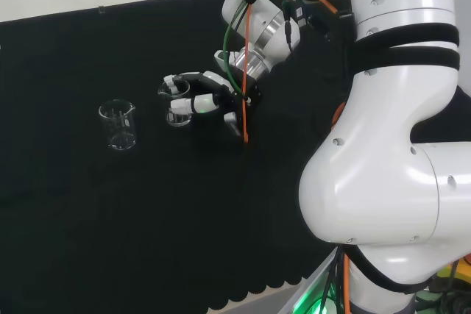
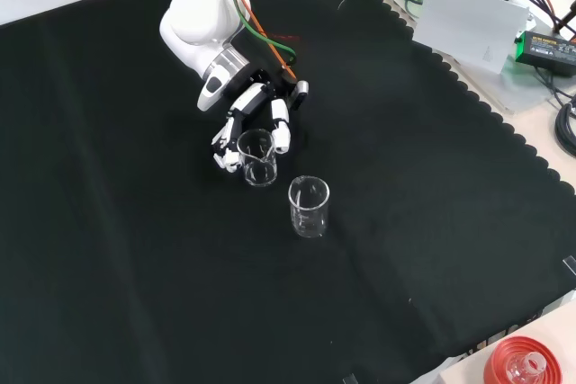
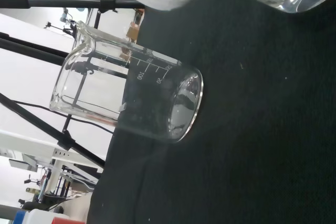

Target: Pick up the beaker on the right.

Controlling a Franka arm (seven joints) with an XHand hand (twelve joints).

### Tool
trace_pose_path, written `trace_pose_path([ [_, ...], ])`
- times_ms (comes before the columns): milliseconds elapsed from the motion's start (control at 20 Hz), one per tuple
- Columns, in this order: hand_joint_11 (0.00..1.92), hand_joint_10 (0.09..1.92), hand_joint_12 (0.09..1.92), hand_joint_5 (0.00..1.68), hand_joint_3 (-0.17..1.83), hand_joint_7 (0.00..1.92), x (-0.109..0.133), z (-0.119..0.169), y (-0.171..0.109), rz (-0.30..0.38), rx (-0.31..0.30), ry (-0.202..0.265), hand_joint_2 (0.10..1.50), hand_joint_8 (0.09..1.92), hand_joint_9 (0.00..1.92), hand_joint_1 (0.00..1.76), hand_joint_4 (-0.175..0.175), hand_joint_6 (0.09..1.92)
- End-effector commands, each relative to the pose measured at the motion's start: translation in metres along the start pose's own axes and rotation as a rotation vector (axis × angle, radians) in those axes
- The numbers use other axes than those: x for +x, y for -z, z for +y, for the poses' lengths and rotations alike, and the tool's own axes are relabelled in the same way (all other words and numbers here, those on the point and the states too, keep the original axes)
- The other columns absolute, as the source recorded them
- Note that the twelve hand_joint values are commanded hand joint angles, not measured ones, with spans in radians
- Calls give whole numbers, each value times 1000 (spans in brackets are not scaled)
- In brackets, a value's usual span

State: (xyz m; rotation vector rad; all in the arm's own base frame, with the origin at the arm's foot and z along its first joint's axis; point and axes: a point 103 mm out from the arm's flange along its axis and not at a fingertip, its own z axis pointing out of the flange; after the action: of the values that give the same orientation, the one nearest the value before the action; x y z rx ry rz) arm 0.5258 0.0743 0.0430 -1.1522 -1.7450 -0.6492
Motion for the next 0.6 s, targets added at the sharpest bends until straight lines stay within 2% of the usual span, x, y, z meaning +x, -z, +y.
trace_pose_path([
  [50,0,562,1160,526,-175,499,0,4,-5,0,-3,-6,896,510,435,1080,-2,388],
  [200,0,563,1185,480,-175,528,0,6,-7,-2,-5,-8,902,514,455,1083,3,699],
  [400,0,570,1210,518,-175,552,0,6,-6,-7,-36,-18,912,524,480,1091,11,855],
  [550,2,586,1293,743,-175,671,1,4,-3,-16,-104,-29,952,558,563,1108,30,965],
  [600,8,589,1320,892,-148,712,1,3,-2,-17,-127,-35,1002,565,592,1100,76,912],
])
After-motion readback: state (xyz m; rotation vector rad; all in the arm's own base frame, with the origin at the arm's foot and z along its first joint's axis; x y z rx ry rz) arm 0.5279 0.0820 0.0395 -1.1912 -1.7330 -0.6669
